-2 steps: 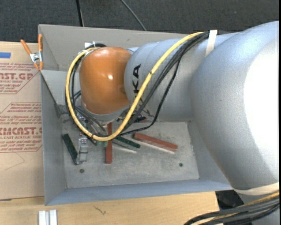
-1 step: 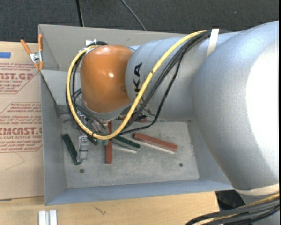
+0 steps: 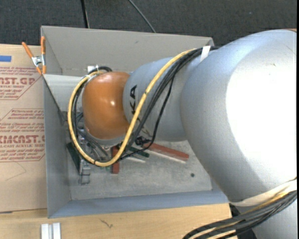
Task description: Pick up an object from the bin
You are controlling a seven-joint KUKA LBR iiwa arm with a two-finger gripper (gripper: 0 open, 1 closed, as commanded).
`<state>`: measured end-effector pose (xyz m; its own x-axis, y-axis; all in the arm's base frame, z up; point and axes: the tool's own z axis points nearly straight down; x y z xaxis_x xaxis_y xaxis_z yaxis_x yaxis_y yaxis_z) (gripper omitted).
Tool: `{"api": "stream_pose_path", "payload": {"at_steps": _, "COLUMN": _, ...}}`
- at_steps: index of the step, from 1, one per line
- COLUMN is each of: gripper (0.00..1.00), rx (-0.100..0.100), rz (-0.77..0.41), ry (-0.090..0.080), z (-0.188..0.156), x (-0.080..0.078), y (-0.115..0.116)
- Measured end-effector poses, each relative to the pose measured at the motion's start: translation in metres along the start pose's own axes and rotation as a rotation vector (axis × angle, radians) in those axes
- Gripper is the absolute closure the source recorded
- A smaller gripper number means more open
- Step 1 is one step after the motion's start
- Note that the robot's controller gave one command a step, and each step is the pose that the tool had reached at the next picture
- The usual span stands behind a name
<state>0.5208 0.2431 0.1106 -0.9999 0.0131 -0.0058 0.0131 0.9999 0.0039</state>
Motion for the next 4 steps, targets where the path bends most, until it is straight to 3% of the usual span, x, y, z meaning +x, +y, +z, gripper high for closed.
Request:
{"api": "stream_pose_path", "payload": {"at_steps": 1, "gripper": 1.00, "rx": 0.000, "rz": 0.076, "ry": 0.001, "z": 0.040, "x": -0.063, "y": 0.002}}
{"api": "stream_pose_path", "payload": {"at_steps": 2, "gripper": 1.00, "rx": 0.000, "rz": 0.077, "ry": 0.001, "z": 0.040, "x": -0.063, "y": 0.002}}
{"api": "stream_pose_path", "payload": {"at_steps": 3, "gripper": 1.00, "rx": 0.002, "rz": 0.120, "ry": 0.004, "z": -0.049, "x": -0.036, "y": -0.011}}
{"api": "stream_pose_path", "payload": {"at_steps": 4, "gripper": 1.00, "rx": 0.002, "rz": 0.120, "ry": 0.004, "z": -0.050, "x": -0.036, "y": -0.011}}
